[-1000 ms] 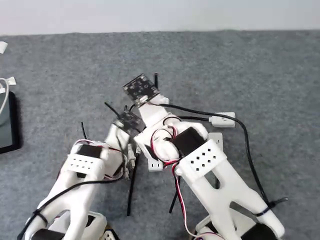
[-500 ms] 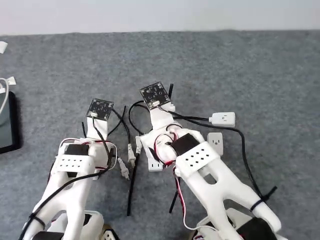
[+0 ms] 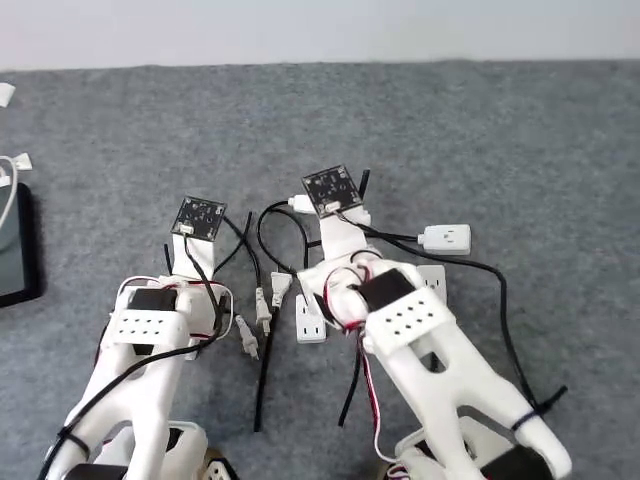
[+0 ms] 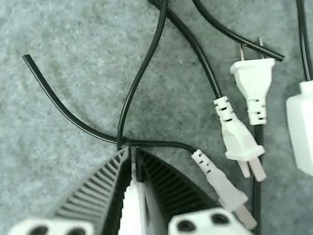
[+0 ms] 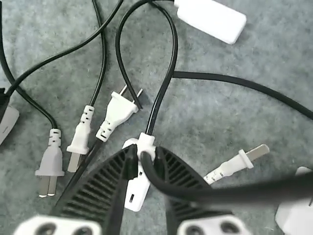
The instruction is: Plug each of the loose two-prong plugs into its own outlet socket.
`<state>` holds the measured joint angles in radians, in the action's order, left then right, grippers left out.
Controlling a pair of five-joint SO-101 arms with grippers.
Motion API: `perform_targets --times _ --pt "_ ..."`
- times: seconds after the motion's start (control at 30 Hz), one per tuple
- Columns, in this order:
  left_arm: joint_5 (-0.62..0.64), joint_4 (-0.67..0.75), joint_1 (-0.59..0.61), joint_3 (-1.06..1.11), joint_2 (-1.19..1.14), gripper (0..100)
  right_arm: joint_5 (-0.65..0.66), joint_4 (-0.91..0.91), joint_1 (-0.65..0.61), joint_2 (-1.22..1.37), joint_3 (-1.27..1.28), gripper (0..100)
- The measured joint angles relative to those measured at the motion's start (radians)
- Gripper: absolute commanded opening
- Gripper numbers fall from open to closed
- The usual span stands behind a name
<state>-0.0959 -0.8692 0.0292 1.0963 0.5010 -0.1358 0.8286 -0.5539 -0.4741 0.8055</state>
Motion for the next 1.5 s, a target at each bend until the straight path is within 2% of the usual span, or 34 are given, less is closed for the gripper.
perform_targets --times 0.43,0.63,1.3,1.5 --pt "0.000 0.000 0.000 0.000 0.000 1 -0.037 0.000 -0.014 -0.031 0.014 0.9" --pt "0.000 0.000 0.000 0.000 0.000 1 -0.040 -0.031 -0.061 -0.032 0.064 0.9" --pt "0.000 0.000 0.000 0.000 0.000 1 -0.040 -0.058 -0.029 -0.032 0.077 0.9" --pt "0.000 0.000 0.000 0.000 0.000 1 -0.018 -0.137 -0.029 -0.041 0.155 0.9"
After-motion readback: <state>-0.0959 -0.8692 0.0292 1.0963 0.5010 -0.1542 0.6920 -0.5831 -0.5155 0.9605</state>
